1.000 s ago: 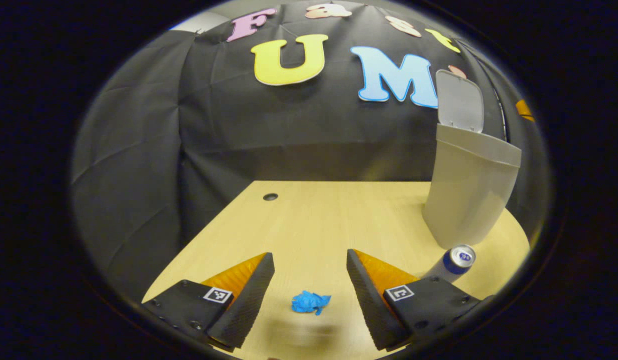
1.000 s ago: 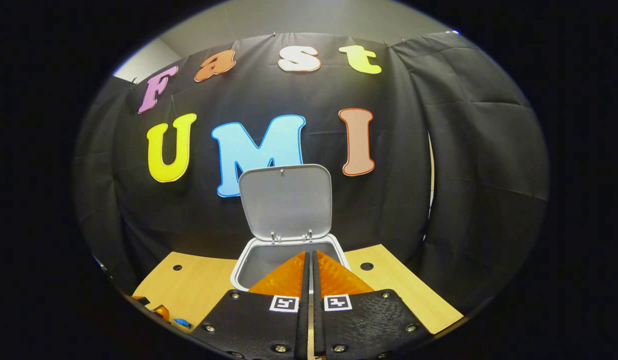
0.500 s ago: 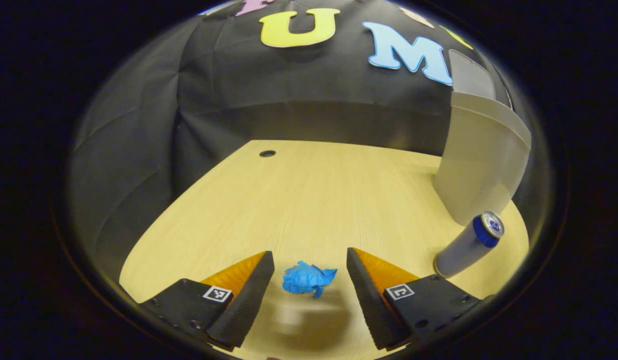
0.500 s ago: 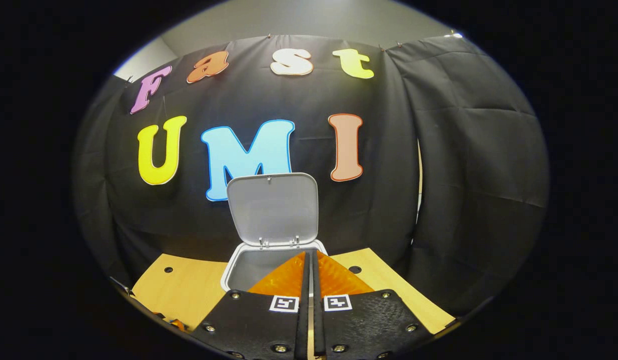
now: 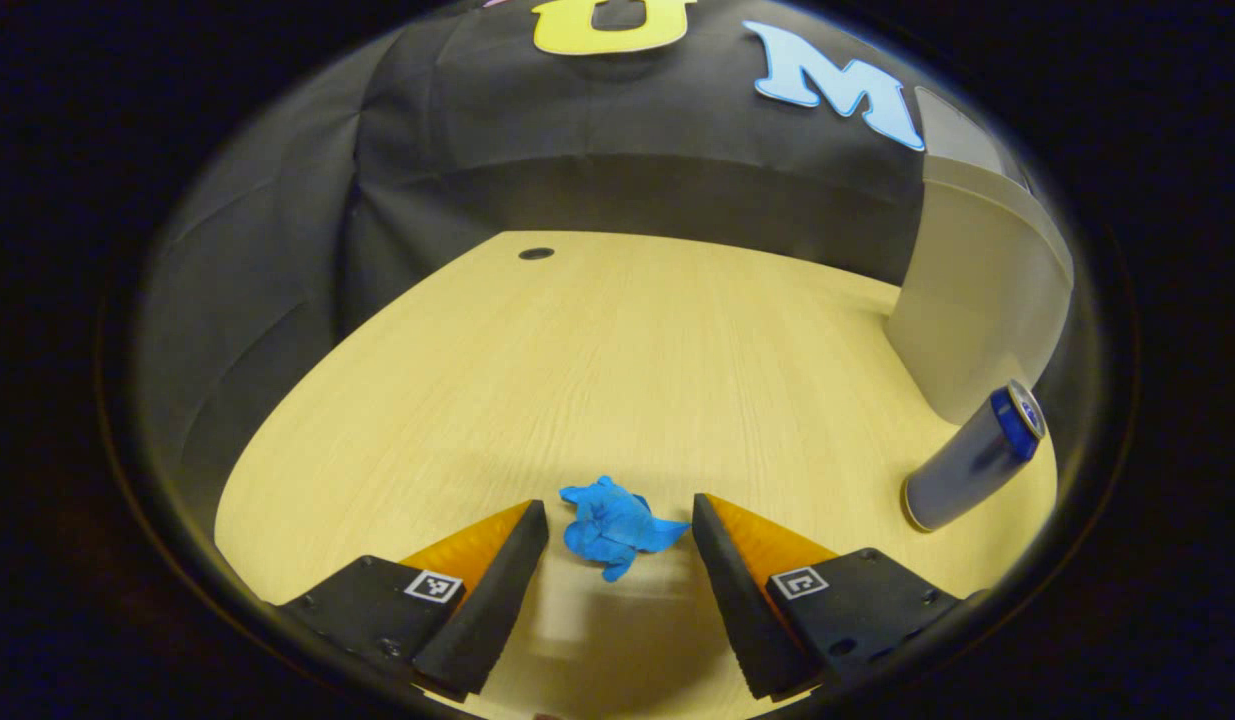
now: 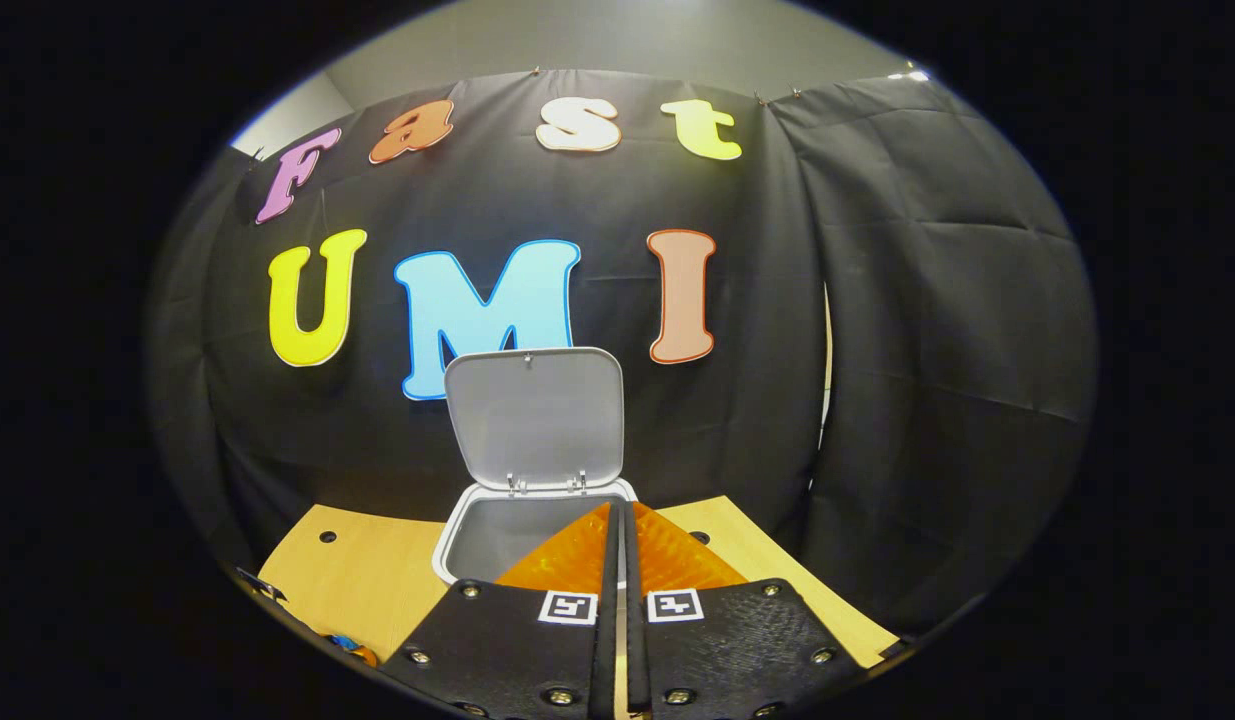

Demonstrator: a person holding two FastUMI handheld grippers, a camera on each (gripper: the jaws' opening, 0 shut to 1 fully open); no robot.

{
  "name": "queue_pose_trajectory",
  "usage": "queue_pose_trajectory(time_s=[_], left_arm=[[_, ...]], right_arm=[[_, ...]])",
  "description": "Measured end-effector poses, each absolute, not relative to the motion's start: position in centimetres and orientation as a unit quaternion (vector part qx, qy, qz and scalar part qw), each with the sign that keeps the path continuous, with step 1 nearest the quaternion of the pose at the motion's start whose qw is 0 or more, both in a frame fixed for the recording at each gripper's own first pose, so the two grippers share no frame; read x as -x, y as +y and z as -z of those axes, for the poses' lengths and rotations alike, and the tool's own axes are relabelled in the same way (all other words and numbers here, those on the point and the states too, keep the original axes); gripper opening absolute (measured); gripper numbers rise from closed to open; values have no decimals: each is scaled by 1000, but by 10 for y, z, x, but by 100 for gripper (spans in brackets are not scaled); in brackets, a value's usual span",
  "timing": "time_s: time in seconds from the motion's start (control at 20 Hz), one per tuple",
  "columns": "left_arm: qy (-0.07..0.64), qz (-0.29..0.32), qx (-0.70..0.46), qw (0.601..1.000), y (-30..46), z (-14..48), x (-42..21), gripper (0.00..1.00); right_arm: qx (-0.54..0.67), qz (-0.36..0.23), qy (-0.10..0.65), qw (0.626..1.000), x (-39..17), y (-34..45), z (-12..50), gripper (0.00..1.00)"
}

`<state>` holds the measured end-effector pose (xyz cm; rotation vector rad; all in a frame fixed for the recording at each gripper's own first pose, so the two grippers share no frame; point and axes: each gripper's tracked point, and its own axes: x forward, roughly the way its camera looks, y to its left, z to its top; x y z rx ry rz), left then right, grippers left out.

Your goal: Press the lid of the desktop garbage bin to open it, pick up the crumpled paper on the desktop and throw it into the bin, then pick up the pop can on the desktop and drop it into the bin, and finally close the garbage bin lid.

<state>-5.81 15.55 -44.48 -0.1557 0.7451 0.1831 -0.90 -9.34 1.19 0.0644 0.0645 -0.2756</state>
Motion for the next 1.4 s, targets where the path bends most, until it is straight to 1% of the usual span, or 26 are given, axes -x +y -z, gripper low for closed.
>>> queue_pose_trajectory(time_s=[0.15,0.3,0.4,0.45,0.5,0.7,0.85,0.9,0.95,1.0,1.1,1.2,1.4], left_arm=[[365,-90,64,924,157,445,56,96],[365,-100,57,924,166,447,52,62],[367,-97,55,923,164,446,54,54],[368,-103,50,923,167,444,53,54],[367,-103,52,923,165,443,53,39],[369,-105,49,922,166,440,54,41],[349,-101,34,931,162,417,48,41],[344,-98,30,933,160,411,45,37],[339,-94,26,936,156,404,42,37],[329,-88,21,940,152,394,40,41],[313,-78,18,946,142,376,34,41],[303,-70,15,950,134,362,31,39],[281,-58,22,958,121,332,20,41]], right_arm=[[-35,136,36,989,10,-92,-10,4],[-33,133,38,990,9,-91,-8,4],[-33,131,40,990,9,-89,-8,4],[-34,130,41,990,9,-88,-6,4],[-34,128,42,990,9,-87,-6,4],[-33,122,44,991,7,-84,-5,4],[-36,120,45,991,8,-85,-2,4],[-37,119,45,991,9,-87,-1,4],[-39,119,45,991,10,-87,-1,4],[-43,118,45,991,11,-89,1,4],[-48,118,47,991,13,-92,5,4],[-51,116,49,991,15,-93,9,4],[-61,114,54,990,20,-93,22,4]])
